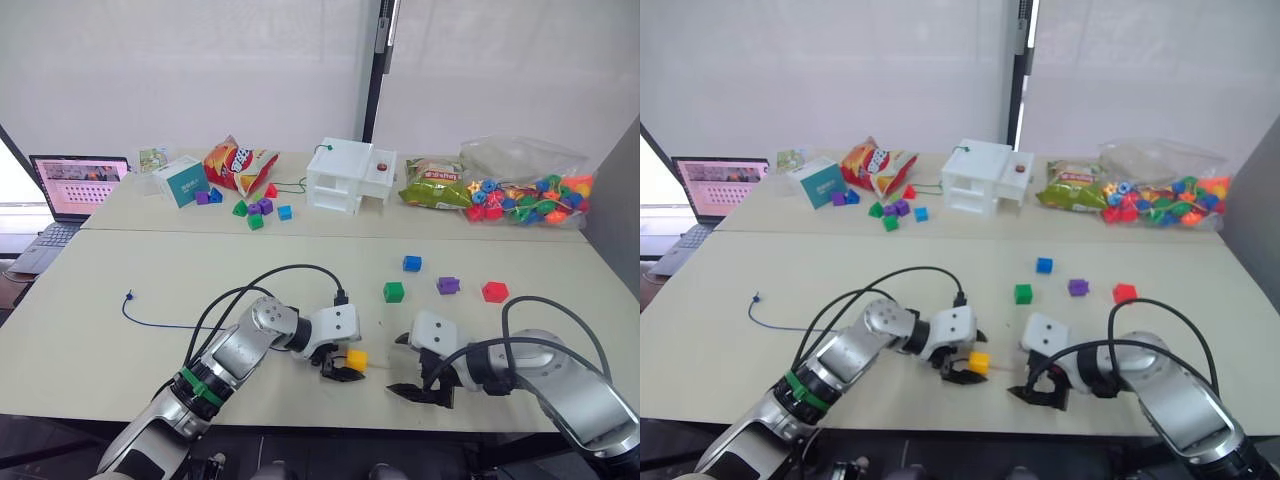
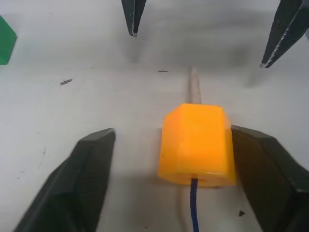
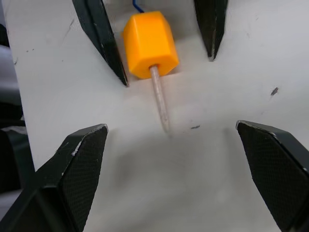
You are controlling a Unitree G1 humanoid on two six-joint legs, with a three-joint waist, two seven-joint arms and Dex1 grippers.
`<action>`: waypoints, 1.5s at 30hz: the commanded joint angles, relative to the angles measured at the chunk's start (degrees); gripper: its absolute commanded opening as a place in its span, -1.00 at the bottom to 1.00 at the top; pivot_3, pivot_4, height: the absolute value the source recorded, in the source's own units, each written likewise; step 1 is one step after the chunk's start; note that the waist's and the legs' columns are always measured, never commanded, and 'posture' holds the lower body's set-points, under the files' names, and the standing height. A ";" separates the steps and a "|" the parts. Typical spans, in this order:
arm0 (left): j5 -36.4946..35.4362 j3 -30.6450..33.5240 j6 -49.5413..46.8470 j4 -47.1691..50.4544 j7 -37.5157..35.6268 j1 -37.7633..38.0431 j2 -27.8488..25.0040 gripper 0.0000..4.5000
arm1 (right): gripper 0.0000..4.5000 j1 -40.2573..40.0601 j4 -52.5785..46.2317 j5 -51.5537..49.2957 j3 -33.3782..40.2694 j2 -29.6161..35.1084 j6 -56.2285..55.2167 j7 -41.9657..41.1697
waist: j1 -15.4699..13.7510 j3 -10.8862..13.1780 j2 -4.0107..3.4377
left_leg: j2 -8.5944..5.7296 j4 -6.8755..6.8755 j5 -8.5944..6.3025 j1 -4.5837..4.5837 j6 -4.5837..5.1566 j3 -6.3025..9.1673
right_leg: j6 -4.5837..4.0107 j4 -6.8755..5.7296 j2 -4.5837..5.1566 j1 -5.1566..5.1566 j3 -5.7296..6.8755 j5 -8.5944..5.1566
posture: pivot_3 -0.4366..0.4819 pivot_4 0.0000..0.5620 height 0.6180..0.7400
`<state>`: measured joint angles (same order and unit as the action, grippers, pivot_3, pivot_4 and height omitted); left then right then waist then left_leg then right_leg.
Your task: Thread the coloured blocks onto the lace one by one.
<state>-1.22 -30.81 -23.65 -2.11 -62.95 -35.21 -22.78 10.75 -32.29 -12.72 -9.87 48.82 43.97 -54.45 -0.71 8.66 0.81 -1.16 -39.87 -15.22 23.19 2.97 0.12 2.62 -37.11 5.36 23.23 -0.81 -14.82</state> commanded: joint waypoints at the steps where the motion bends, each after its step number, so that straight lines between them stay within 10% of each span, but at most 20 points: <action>1: -0.09 -0.57 0.59 0.15 -1.19 0.13 0.22 0.01 | 1.00 0.07 -0.78 -0.43 0.01 -0.54 -1.47 0.97 | -0.01 0.00 0.00 | 0.00 0.00 0.00 0.00 0.00 0.00 | 0.00 0.00 0.00 0.00 0.01 0.00 | -0.05 -0.47 1.00; 7: -0.14 -0.38 0.83 0.41 -2.20 0.57 -0.28 -0.47 | 1.00 0.05 2.15 0.24 -2.08 -2.53 -4.21 1.57 | 0.02 0.00 0.00 | 0.01 0.00 0.00 -0.02 0.00 0.00 | 0.00 0.00 -0.01 -0.01 0.00 0.00 | -0.05 -0.47 1.00; 21: -0.18 -0.03 -0.24 1.75 -2.40 1.02 -0.81 -0.47 | -1.00 0.63 10.32 1.06 -2.61 -4.63 -12.21 1.56 | 0.04 0.00 0.00 | 0.00 0.00 0.00 -0.05 0.00 0.00 | 0.00 0.00 -0.03 -0.04 0.00 0.00 | -0.05 -0.47 1.00; 31: -1.85 3.18 -1.11 2.76 -3.87 1.53 -4.63 -0.47 | -1.00 2.81 8.42 0.10 -2.11 -3.69 -12.22 -1.14 | 0.25 0.00 0.00 | 0.03 0.01 0.00 -0.05 0.00 0.00 | 0.00 -0.01 -0.05 -0.01 -0.01 0.00 | -0.05 -0.47 1.00; 45: -3.20 21.87 23.11 -29.24 -13.43 6.83 -34.94 -0.47 | -1.00 6.17 9.30 -0.52 -1.73 -0.21 -13.08 -6.17 | 1.46 0.02 -0.04 | 0.09 0.15 0.00 -0.18 -0.01 -0.02 | -0.03 -0.01 -0.04 0.02 0.01 0.00 | -0.05 -0.47 1.00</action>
<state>-6.82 -10.92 -3.99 -24.13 -76.58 -29.35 -54.92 16.50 -22.00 -12.54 -12.76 47.83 32.24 -59.90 0.75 8.68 0.77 -1.06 -39.71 -15.22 22.99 2.96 0.07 2.59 -37.13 5.31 23.26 -0.81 -14.82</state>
